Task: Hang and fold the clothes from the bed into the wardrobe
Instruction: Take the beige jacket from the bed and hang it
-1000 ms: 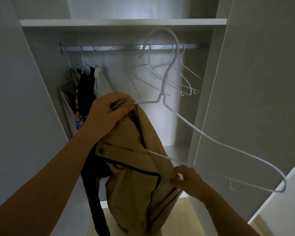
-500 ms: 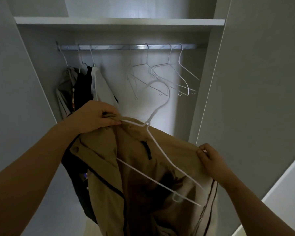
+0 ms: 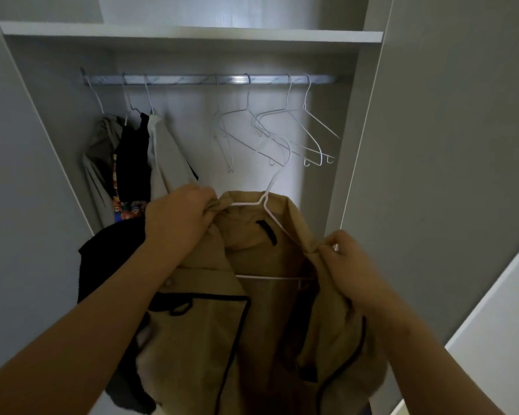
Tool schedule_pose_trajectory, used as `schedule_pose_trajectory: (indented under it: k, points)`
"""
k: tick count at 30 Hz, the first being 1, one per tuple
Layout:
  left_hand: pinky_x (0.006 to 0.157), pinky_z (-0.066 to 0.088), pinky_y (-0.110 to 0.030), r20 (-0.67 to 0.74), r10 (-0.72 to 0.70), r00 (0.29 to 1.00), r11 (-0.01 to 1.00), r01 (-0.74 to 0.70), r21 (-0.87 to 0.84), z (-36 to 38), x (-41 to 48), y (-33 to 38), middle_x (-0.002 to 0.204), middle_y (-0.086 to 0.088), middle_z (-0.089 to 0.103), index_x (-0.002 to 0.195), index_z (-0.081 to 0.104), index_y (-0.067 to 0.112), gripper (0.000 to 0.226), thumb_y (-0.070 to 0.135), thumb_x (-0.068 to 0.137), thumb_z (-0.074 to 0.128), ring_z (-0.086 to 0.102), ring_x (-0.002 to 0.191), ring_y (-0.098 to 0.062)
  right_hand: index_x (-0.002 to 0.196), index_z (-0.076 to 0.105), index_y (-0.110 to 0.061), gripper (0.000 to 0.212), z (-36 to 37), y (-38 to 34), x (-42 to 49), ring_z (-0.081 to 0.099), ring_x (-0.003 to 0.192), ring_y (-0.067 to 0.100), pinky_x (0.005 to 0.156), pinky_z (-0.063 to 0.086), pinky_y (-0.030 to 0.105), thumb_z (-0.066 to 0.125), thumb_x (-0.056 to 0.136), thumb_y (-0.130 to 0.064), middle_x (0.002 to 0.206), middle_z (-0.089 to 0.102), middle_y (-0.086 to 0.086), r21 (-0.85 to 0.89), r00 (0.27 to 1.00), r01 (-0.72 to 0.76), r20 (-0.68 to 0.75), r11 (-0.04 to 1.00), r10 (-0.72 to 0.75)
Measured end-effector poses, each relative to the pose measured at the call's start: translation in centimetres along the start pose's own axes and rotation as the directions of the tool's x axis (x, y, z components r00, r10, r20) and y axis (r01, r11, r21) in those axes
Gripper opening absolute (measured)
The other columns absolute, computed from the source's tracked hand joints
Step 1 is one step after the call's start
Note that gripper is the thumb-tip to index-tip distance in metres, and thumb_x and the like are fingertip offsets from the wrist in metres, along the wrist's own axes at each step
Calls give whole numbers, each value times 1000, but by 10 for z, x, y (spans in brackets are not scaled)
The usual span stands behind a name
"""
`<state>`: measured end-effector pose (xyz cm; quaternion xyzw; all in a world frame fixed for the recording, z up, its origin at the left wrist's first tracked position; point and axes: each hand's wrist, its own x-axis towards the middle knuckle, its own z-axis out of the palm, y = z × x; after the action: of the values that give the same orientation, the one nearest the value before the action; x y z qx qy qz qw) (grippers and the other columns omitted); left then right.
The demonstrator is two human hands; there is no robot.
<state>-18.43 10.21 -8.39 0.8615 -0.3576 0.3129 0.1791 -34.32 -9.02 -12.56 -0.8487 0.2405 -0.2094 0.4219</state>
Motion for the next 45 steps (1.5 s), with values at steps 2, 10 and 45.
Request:
schedule_pose_trajectory:
  k: [2, 10, 45]
  points:
    - [66, 40, -37, -29, -36, 999, 994, 33, -106, 3, -5, 11, 88, -13, 63, 89, 66, 8, 24, 30, 91, 56, 58, 84, -28, 79, 50, -23, 19, 11, -17, -14, 50, 64, 3, 53, 41, 11, 43, 97, -21, 73, 53, -5, 114, 996, 43, 67, 993, -51]
    - [61, 33, -14, -96, -65, 993, 934, 27, -356, -1, -33, 28, 77, -6, 65, 90, 72, 8, 11, 12, 81, 70, 54, 70, -16, 82, 65, -16, 20, 27, -20, -29, 56, 79, 7, 74, 39, 22, 52, 94, -28, 77, 60, -9, -22, 942, 303, -143, 953, -303]
    - [80, 48, -17, 6, -17, 1000, 721, 17, -692, 4, -48, 40, 99, 10, 67, 123, 46, 33, 37, 38, 86, 52, 60, 89, 0, 84, 62, -16, 17, 5, 27, -21, 48, 68, 17, 67, 11, 25, 49, 93, -23, 68, 52, -4, -329, 936, -101, -350, 939, -22]
